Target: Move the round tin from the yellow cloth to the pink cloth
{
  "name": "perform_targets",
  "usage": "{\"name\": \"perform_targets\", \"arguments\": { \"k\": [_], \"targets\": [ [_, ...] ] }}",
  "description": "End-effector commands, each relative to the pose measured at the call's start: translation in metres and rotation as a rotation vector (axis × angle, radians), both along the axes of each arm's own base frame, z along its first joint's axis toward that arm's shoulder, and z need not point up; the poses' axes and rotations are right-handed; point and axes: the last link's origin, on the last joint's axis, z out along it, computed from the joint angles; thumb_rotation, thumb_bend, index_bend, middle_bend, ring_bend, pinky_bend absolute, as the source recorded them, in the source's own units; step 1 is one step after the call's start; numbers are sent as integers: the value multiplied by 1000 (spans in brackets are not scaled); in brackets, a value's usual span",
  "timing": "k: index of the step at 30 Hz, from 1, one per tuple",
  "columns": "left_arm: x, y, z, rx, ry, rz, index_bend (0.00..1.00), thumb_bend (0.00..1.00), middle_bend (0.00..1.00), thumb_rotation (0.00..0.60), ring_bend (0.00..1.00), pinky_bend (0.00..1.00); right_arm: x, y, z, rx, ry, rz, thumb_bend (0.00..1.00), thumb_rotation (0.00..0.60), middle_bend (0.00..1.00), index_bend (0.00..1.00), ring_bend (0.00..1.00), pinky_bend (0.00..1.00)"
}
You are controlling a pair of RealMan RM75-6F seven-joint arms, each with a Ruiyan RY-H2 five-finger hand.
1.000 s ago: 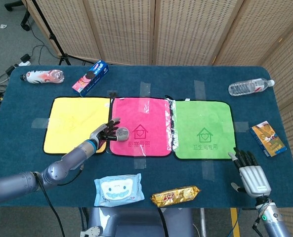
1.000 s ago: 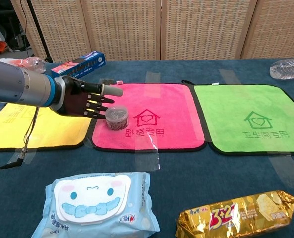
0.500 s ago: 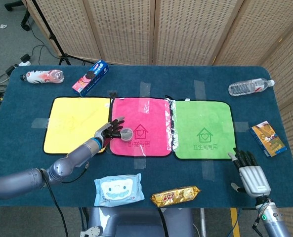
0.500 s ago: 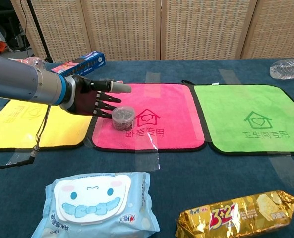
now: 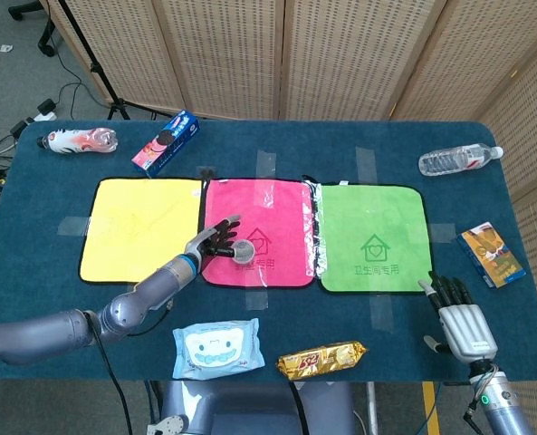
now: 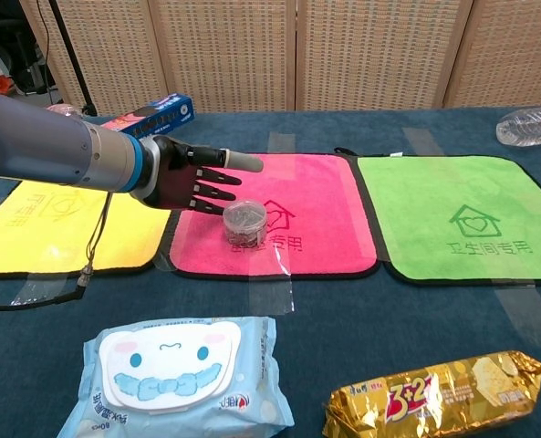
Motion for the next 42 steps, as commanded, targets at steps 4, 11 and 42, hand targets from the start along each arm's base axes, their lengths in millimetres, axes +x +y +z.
{"name": "perform_targets", "arguments": {
  "k": [4, 11, 42],
  "targets": [
    [-17, 9, 15, 116, 159, -93, 0, 222, 0, 600, 0, 5, 0, 0, 2, -7, -4, 0, 213, 600, 0, 58, 0, 25],
    [-44, 10, 51, 323, 522, -370, 0, 222, 0, 600, 0, 5, 2, 1, 2, -8, -2, 8, 212, 600, 0, 58, 0, 26],
    [-156, -163, 134, 781, 1132, -835, 0, 215, 0, 600, 0, 5, 20, 13, 29, -131, -56, 90, 209, 600, 0, 58, 0, 25]
  ]
}}
